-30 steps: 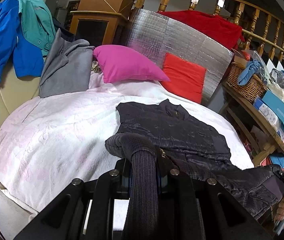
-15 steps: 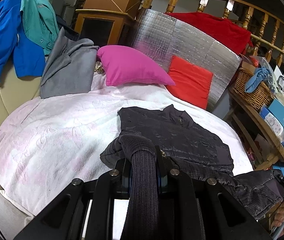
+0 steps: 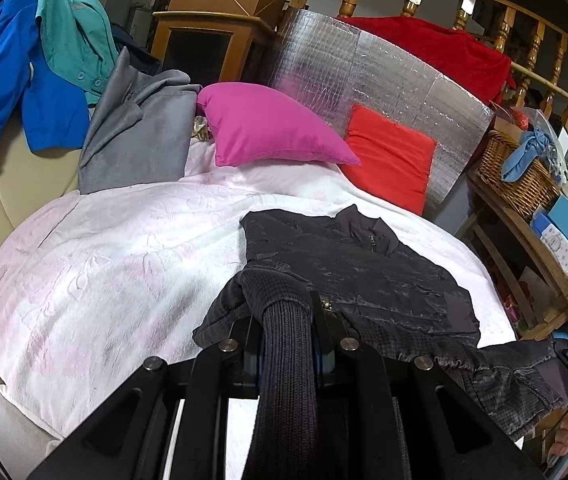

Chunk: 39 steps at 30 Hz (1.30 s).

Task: Fold large clothes
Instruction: 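Lower the held hem onto the jacket near the collar with both tools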

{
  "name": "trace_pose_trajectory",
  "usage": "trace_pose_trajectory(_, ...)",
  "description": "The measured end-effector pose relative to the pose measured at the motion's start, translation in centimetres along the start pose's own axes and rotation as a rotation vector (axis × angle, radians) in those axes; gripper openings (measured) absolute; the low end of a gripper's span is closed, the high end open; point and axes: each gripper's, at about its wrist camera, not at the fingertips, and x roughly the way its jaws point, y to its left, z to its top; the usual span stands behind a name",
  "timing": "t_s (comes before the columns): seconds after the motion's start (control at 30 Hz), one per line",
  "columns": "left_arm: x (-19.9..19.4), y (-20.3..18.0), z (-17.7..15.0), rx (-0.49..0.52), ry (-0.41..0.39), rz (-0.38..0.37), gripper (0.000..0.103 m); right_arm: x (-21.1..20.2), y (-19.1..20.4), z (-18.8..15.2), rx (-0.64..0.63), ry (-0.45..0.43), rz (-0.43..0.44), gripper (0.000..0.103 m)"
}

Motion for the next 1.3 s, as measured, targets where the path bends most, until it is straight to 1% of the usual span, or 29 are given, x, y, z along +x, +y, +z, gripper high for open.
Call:
trace_pose_trajectory(0.53, 2.4, -0.1, 0.8, 0.003, 0.015, 0.02, 0.019, 2.1, 0.0, 0.9, -0.025, 0.011, -0.046, 0.012)
trace_pose_trajectory(0.83, 4.0, -0.3, 0.8, 0.015, 0.033, 0.038, 0.019, 3.8, -0.7, 1.2, -0.041, 0.051, -0.101, 0.012)
trace_pose_trajectory(1.3, 5.3, -0.6, 1.6, 0.032, 0.038, 0.049, 0.019, 5.1, -0.6, 2.0, -0.048, 0.041, -0.113, 0.012)
